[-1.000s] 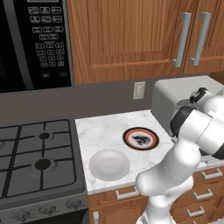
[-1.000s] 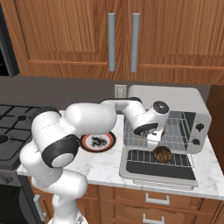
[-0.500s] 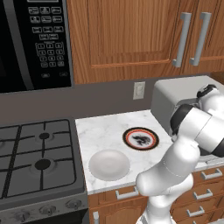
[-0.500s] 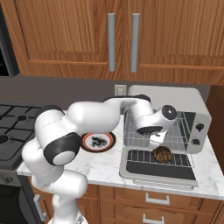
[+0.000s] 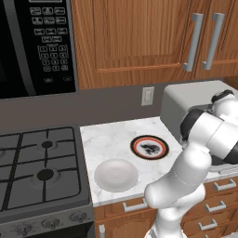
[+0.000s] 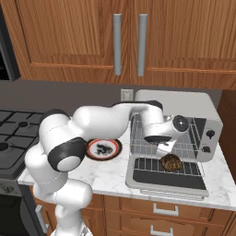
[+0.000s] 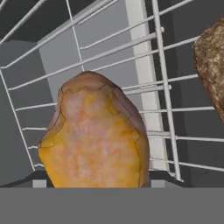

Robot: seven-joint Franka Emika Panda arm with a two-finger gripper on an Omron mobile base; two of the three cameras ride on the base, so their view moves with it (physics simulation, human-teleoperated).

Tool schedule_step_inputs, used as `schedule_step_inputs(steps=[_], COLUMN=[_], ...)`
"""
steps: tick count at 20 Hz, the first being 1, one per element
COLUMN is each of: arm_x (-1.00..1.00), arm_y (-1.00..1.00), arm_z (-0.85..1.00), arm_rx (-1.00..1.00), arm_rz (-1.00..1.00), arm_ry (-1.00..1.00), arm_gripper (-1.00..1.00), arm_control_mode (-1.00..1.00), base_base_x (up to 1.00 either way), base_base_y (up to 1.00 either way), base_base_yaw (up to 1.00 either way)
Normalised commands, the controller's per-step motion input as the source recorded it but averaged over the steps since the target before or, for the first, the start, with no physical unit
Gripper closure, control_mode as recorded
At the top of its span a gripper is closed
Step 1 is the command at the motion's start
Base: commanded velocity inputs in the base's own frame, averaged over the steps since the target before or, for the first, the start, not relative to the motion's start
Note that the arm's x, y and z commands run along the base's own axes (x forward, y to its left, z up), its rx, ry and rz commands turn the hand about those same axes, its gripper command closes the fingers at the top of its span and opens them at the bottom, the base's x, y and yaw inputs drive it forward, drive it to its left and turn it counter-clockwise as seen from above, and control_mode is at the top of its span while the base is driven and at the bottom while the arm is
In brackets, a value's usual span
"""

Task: Open the toaster oven door. Place the bread on the bottom rack in the toaster oven and place the chicken drumstick on the top rack.

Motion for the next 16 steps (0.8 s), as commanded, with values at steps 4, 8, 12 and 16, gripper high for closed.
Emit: schedule_step_inputs(steps=[4, 8, 12, 16], arm_x=[0.34, 0.22, 0.05, 0.00], arm_y=[0.00, 0.00, 0.00, -0.05], arm_z=[0.02, 0.00, 0.05, 0.16], arm_rx=[0.01, 0.00, 0.00, 0.00], arm_rz=[-0.05, -0.06, -0.03, -0.01], arm_ry=[-0.08, -0.04, -0.02, -0.01], arm_gripper=[1.00, 1.00, -1.00, -1.00], arm_control_mode=[-1.00, -1.00, -1.00, -1.00], base_base_x=[0.00, 0.00, 0.00, 0.00], base_base_y=[0.00, 0.00, 0.00, 0.00], base_base_yaw=[0.00, 0.00, 0.00, 0.00])
